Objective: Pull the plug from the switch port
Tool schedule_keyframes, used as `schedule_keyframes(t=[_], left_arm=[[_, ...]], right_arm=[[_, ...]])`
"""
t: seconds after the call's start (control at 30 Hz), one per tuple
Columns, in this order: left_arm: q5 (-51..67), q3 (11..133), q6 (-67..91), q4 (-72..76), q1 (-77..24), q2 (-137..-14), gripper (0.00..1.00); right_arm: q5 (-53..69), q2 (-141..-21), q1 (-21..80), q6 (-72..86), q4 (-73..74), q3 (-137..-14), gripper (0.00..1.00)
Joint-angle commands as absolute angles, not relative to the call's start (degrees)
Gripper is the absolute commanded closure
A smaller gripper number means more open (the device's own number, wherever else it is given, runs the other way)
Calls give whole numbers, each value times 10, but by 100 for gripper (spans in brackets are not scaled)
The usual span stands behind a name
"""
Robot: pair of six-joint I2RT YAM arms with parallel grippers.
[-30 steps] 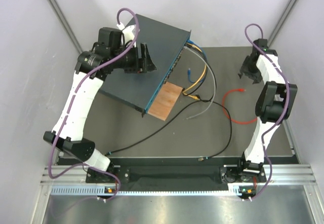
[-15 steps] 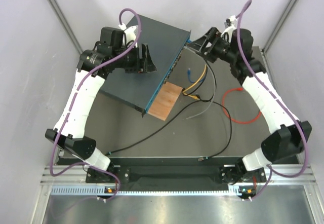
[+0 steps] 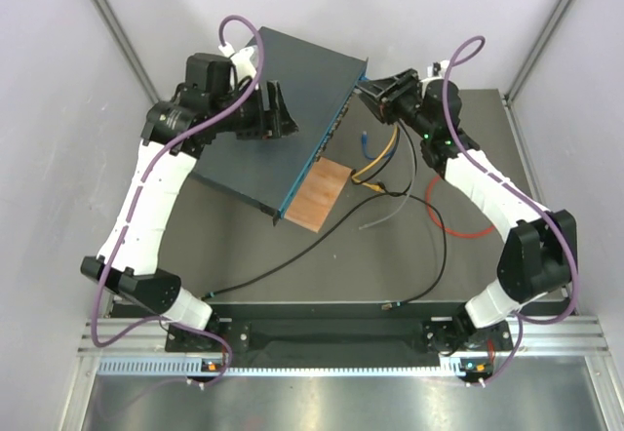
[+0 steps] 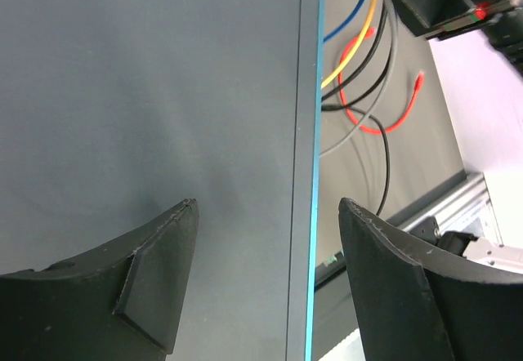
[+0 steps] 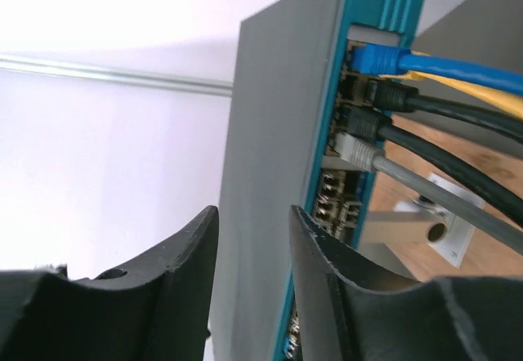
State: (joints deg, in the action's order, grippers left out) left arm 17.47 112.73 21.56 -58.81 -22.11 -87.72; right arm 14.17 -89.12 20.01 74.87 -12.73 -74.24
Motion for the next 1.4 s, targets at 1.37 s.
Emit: schedule_keyframes(t=[1.37], left_arm=[[156, 1136, 178, -612, -219, -805, 25]], right_arm=[[-61, -962, 257, 848, -265, -715, 71]])
